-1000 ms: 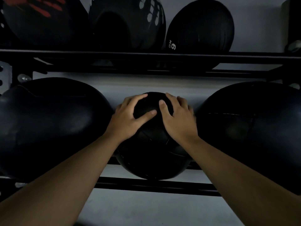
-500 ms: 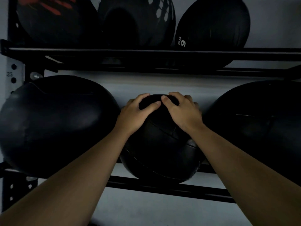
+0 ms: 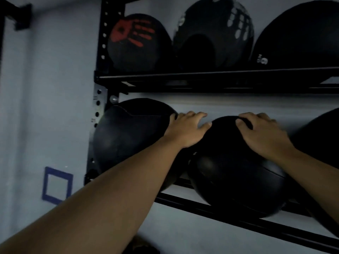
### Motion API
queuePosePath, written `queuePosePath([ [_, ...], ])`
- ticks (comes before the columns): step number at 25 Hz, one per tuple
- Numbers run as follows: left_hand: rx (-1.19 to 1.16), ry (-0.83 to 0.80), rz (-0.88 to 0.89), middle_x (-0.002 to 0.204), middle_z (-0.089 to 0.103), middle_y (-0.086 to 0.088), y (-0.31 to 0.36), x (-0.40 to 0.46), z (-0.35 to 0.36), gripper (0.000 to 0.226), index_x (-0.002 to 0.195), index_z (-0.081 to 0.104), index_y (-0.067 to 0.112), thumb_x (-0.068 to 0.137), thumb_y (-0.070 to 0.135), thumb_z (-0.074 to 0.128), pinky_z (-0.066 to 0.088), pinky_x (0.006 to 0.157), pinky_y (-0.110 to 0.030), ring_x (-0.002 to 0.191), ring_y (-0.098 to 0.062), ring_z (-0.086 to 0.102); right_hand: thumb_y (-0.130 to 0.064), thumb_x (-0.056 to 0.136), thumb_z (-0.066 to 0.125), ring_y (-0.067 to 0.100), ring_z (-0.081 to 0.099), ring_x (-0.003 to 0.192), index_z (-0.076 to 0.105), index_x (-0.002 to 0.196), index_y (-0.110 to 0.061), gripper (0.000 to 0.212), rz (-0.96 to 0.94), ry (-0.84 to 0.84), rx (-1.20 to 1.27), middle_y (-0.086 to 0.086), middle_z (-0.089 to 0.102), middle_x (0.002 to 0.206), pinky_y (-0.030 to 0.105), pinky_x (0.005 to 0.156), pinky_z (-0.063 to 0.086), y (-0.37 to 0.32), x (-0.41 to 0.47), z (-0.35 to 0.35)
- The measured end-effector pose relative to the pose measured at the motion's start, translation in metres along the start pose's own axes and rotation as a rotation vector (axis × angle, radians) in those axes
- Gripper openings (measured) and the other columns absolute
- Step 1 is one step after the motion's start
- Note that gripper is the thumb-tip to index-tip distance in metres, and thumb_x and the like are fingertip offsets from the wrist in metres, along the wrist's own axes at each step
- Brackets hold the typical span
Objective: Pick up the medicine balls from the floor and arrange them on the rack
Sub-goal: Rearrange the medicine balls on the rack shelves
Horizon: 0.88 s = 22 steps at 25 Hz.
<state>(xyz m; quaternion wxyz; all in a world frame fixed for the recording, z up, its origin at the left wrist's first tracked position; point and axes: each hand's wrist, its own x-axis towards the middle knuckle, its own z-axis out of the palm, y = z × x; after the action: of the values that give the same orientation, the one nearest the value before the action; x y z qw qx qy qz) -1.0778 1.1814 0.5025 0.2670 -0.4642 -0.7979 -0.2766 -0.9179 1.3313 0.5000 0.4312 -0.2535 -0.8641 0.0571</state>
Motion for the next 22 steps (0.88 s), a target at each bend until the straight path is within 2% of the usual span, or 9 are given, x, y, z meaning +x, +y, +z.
queuePosePath([
  [3,0.142,0.205,-0.003,0.16,0.05,0.0,-0.062,-0.002,-0.049,0.053,0.149,0.054,0.034,0.106,0.058,0.035,0.016,0.125,-0.054,0.152,-0.028,0.038,-0.056,0.103,0.04,0.041,0.046,0.14,0.054,0.145,-0.033,0.051,-0.122,0.061,0.033,0.011,0.052,0.153,0.055,0.115,0.035,-0.074,-0.012,0.017],
  [6,0.047,0.34,-0.137,0.158,0.051,-0.002,-0.139,-0.004,-0.084,0.058,0.146,0.057,0.033,0.101,0.064,0.039,0.027,0.12,-0.058,0.148,-0.034,0.042,-0.058,0.102,0.042,0.038,0.045,0.142,0.054,0.145,-0.034,0.051,-0.227,0.058,0.063,0.007,0.05,0.155,0.052,0.115,0.035,-0.161,-0.018,0.056],
  [8,-0.14,0.276,-0.234,0.158,0.05,-0.005,-0.198,-0.008,-0.097,0.069,0.148,0.055,0.033,0.093,0.073,0.039,0.035,0.118,-0.059,0.146,-0.036,0.046,-0.067,0.1,0.038,0.038,0.04,0.145,0.048,0.151,-0.037,0.059,-0.214,0.028,0.051,0.006,0.043,0.159,0.055,0.117,0.033,-0.217,-0.014,0.09],
  [10,-0.422,0.171,-0.244,0.16,0.049,-0.005,-0.242,-0.021,-0.097,0.08,0.153,0.051,0.034,0.088,0.081,0.043,0.039,0.117,-0.05,0.146,-0.032,0.048,-0.077,0.096,0.031,0.042,0.029,0.152,0.036,0.158,-0.041,0.072,-0.137,-0.005,0.037,0.007,0.033,0.166,0.064,0.12,0.026,-0.257,-0.006,0.117],
  [12,-0.655,0.178,-0.204,0.164,0.046,0.0,-0.259,-0.033,-0.086,0.084,0.156,0.046,0.04,0.085,0.085,0.048,0.036,0.114,-0.038,0.148,-0.025,0.046,-0.084,0.091,0.027,0.045,0.02,0.156,0.03,0.162,-0.043,0.082,-0.066,0.028,0.016,0.008,0.026,0.171,0.071,0.121,0.019,-0.271,0.002,0.132],
  [13,-0.707,0.222,-0.197,0.164,0.046,0.003,-0.261,-0.035,-0.08,0.084,0.155,0.046,0.043,0.083,0.086,0.049,0.034,0.115,-0.037,0.149,-0.023,0.045,-0.087,0.088,0.025,0.045,0.02,0.157,0.029,0.162,-0.044,0.085,-0.046,0.056,0.012,0.007,0.026,0.172,0.072,0.121,0.018,-0.271,0.003,0.136],
  [17,-0.672,0.268,-0.236,0.156,0.049,0.003,-0.253,-0.022,-0.073,0.087,0.145,0.051,0.048,0.072,0.095,0.044,0.037,0.12,-0.058,0.144,-0.029,0.048,-0.091,0.083,0.027,0.042,0.027,0.154,0.035,0.158,-0.046,0.088,0.0,0.125,0.077,0.003,0.032,0.168,0.069,0.12,0.025,-0.259,0.007,0.14],
  [20,-0.638,0.228,-0.241,0.157,0.046,0.001,-0.251,-0.017,-0.076,0.087,0.144,0.051,0.047,0.071,0.094,0.042,0.034,0.119,-0.062,0.146,-0.034,0.044,-0.09,0.086,0.03,0.04,0.031,0.15,0.036,0.157,-0.047,0.084,0.021,0.117,0.086,0.001,0.035,0.165,0.064,0.117,0.031,-0.256,0.012,0.139],
  [22,-0.645,0.212,-0.243,0.158,0.045,0.0,-0.256,-0.02,-0.076,0.086,0.143,0.051,0.048,0.07,0.093,0.043,0.033,0.12,-0.063,0.147,-0.036,0.043,-0.092,0.084,0.028,0.04,0.029,0.151,0.034,0.158,-0.049,0.086,0.008,0.072,0.086,0.0,0.033,0.166,0.064,0.118,0.029,-0.259,0.013,0.139],
])
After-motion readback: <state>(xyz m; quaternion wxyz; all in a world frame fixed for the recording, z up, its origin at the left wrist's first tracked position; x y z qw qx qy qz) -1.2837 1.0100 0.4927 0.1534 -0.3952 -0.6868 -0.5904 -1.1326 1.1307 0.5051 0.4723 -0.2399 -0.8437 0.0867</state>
